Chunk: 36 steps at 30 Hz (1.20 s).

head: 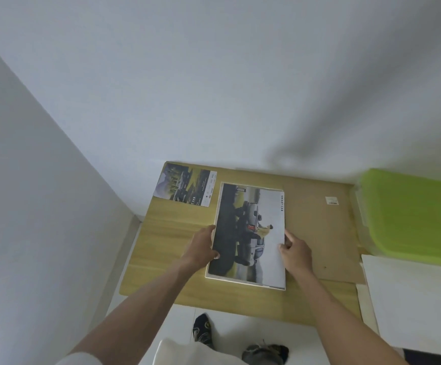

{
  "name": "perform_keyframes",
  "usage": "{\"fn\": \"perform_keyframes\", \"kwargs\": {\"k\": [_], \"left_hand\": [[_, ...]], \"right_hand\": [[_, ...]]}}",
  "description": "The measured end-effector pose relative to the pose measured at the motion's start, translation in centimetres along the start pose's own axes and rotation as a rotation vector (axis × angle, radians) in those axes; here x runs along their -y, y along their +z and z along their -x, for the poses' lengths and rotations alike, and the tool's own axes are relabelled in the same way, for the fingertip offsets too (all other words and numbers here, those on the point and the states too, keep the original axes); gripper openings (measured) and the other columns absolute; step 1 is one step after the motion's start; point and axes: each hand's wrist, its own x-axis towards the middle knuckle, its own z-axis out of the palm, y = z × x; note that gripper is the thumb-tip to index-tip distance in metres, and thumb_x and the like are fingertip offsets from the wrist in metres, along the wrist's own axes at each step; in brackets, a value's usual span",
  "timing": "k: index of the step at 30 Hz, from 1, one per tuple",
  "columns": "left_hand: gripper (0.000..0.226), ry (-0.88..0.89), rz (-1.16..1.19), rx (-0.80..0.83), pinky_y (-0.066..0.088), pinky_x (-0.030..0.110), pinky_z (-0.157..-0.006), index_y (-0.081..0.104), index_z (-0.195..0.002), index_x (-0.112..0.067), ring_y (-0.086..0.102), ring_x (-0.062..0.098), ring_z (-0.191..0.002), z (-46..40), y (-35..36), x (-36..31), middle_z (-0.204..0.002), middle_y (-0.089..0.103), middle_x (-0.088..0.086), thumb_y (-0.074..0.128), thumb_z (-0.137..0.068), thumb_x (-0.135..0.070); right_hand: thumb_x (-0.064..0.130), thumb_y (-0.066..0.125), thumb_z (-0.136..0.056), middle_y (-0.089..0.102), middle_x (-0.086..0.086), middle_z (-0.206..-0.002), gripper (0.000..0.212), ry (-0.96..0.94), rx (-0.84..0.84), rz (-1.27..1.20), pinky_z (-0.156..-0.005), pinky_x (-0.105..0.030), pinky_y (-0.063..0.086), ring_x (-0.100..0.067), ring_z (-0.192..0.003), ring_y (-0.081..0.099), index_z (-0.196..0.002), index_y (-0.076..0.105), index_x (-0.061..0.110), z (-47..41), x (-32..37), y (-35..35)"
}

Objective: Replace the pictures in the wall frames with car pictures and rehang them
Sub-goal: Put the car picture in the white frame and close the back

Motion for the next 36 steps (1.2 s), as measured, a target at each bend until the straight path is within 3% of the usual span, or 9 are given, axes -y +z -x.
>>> {"fn": "perform_keyframes", "kwargs": {"k": [3,6,17,26,29,32,36], "left_hand": [[0.085,0.024,-0.065,0.062,0.047,0.041,-0.097,0.042,-0.145,-0.015,0.053,0.028,-0.11,0.0,-0.2,0.2,-0.12,0.049,0.007,0.085,-0.071,-0.019],[0.077,0.04,-0.094,0.087,0.045,0.04,-0.098,0.047,-0.142,-0.014,0.052,0.027,-0.112,0.0,-0.5,0.5,-0.12,0.045,0.006,0.082,-0.074,-0.022],[0.055,0.082,-0.111,0.055,0.047,0.039,-0.096,0.051,-0.136,-0.008,0.054,0.027,-0.106,-0.2,-0.2,0.6,-0.118,0.049,0.008,0.069,-0.085,-0.019],[0.057,0.073,-0.115,0.054,0.047,0.039,-0.096,0.05,-0.138,-0.011,0.053,0.027,-0.104,-0.3,-0.3,0.6,-0.117,0.049,0.008,0.07,-0.086,-0.02],[0.058,0.057,-0.111,-0.026,0.05,0.038,-0.09,0.051,-0.138,-0.013,0.057,0.025,-0.101,0.0,-0.3,0.1,-0.117,0.049,0.005,0.07,-0.085,-0.031],[0.052,0.041,-0.136,-0.204,0.056,0.036,-0.075,0.056,-0.131,-0.017,0.061,0.021,-0.089,0.2,-0.2,-1.3,-0.114,0.05,0.0,0.064,-0.086,-0.043],[0.045,0.083,-0.083,-0.258,0.052,0.034,-0.076,0.057,-0.129,-0.016,0.061,0.02,-0.09,-0.2,1.6,-6.2,-0.116,0.052,0.0,0.061,-0.09,-0.039]], "right_hand": [[0.026,0.051,-0.096,0.061,-0.009,-0.104,0.054,-0.02,0.018,0.143,-0.069,-0.034,0.05,-0.022,-0.084,0.058,-0.149,0.043,0.024,-0.3,-0.3,0.5],[0.03,0.045,-0.101,0.053,-0.011,-0.123,0.056,-0.047,0.038,0.292,-0.072,-0.03,0.041,-0.027,-0.103,0.058,-0.154,0.027,0.027,0.2,0.1,0.7],[0.029,0.039,-0.104,0.044,-0.012,-0.132,0.052,-0.082,0.083,0.409,-0.071,-0.029,0.048,-0.023,-0.102,0.058,-0.154,0.025,0.028,0.2,0.8,1.0],[0.028,0.04,-0.104,0.046,-0.013,-0.131,0.05,-0.102,0.071,0.39,-0.071,-0.026,0.047,-0.022,-0.101,0.059,-0.152,0.028,0.027,0.0,0.6,1.0],[0.03,0.041,-0.104,0.049,-0.011,-0.132,0.052,-0.129,0.063,0.341,-0.073,-0.027,0.045,-0.023,-0.104,0.06,-0.153,0.028,0.027,0.0,0.4,0.3],[0.035,0.044,-0.102,0.051,-0.007,-0.132,0.051,-0.15,-0.008,0.279,-0.077,-0.032,0.053,-0.021,-0.103,0.062,-0.152,0.032,0.026,-0.2,-0.3,-1.2],[0.035,0.047,-0.101,0.048,-0.007,-0.135,0.048,-0.083,-0.084,0.271,-0.081,-0.037,0.054,-0.024,-0.11,0.059,-0.147,0.04,0.024,-1.1,-2.4,-4.6]]}}
